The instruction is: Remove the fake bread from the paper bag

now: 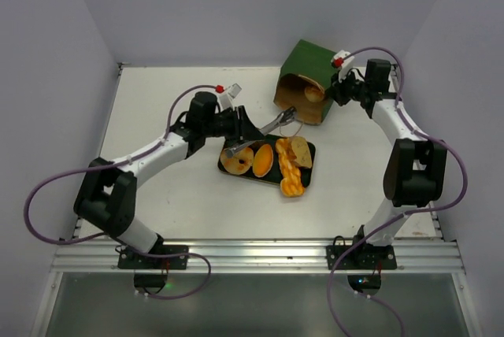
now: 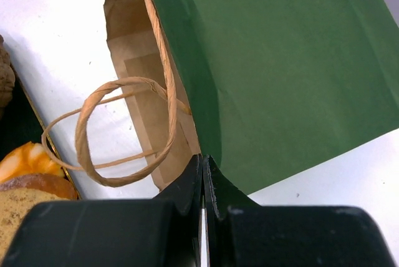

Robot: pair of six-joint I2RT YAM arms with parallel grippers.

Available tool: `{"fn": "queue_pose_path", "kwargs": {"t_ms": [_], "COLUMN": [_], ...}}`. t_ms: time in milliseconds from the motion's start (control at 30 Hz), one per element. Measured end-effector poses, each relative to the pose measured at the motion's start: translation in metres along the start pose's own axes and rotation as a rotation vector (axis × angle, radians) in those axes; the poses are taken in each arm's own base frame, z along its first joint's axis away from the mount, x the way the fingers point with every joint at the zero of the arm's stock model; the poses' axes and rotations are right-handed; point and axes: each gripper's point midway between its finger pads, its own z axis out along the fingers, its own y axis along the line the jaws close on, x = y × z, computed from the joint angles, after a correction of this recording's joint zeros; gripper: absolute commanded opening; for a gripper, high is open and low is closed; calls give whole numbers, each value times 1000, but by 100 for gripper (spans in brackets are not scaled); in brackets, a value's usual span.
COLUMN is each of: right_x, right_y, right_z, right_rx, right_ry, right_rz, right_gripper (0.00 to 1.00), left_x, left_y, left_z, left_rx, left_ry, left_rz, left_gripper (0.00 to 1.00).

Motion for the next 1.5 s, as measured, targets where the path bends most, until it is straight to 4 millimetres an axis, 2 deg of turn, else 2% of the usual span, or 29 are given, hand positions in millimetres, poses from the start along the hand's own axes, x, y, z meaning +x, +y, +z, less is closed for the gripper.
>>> {"fn": "queue_pose_path", "kwargs": {"t_ms": [200,333,567,767,1000,1200,1500], "right_x": [-6,-3,10,-2,-10,-6,-2], "right_y": [-2,1,6,4,17,26,27], "right_z": [4,8,9,2,4,7,8], "right_rx": [26,34,50,77,71,56,55], "right_ry": [-15,-14,9,-25,-41,-32,-29], "right_rz": [15,28,59,57,42,42,44], "right_gripper": [0,0,0,0,0,0,0], "left_x": [-15,-27,-43,-58,-77,-78,-77], "left_y": [-5,-2,25,46,55,70,78], "left_z": [40,63,103,133,158,175,179], "left_rx": [32,27,-16,-55,-55,-72,-106], "left_ry": [2,-10,-35,-62,-89,-86,-83], "left_rz": [-72,-138,-300,-395,-451,-501,-525], "left_gripper": [40,40,41,42,43,44,47]}}
